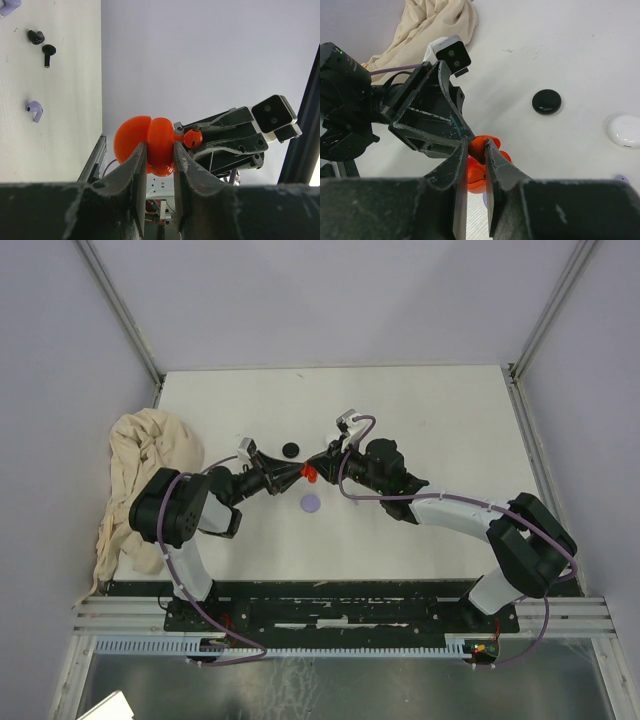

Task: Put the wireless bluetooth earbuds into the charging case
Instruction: Place the earbud in the charging case.

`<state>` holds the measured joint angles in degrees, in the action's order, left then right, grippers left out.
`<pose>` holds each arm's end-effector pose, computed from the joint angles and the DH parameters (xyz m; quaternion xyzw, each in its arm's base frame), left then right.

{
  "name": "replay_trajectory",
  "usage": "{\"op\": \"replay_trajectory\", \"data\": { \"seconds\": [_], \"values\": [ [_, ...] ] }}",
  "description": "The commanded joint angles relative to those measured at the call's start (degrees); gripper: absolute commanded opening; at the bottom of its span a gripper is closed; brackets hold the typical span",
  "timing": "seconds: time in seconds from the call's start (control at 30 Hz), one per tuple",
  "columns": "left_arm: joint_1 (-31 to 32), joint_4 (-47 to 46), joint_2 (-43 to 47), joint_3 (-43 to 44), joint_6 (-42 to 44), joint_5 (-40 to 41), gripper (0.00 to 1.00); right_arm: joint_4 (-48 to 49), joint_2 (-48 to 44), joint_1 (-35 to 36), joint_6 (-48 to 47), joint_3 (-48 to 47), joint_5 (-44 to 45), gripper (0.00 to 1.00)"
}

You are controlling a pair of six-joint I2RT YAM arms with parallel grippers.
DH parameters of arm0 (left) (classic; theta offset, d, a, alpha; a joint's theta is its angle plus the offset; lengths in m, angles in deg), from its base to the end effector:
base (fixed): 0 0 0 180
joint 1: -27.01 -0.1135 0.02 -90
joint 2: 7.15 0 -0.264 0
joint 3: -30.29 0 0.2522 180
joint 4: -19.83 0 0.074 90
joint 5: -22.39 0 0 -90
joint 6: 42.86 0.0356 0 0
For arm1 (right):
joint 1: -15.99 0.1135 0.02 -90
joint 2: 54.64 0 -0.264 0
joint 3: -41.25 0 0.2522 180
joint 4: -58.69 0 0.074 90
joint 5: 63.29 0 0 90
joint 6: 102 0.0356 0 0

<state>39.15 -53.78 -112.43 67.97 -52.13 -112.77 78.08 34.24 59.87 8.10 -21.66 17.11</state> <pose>0.2726 -0.0845 0.1454 -0.2190 0.6443 -0.7117 0.1744 0.2481 0.2469 0.2545 -0.2078 0.7165 0.4042 0.5292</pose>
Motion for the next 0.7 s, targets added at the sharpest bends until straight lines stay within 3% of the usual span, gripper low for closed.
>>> {"op": "replay_trajectory", "data": {
  "seconds": [0.0, 0.67],
  "values": [
    [0.3, -10.4, 1.3, 1.6, -0.1, -0.2, 0.03, 1.7, -2.4, 0.3, -1.0, 0.1, 1.2, 0.02],
    [0.6, -11.6, 2.2, 2.3, -0.3, 0.0, 0.03, 2.4, -1.1, 0.3, 0.2, -0.2, 0.5, 0.02]
  ]
}}
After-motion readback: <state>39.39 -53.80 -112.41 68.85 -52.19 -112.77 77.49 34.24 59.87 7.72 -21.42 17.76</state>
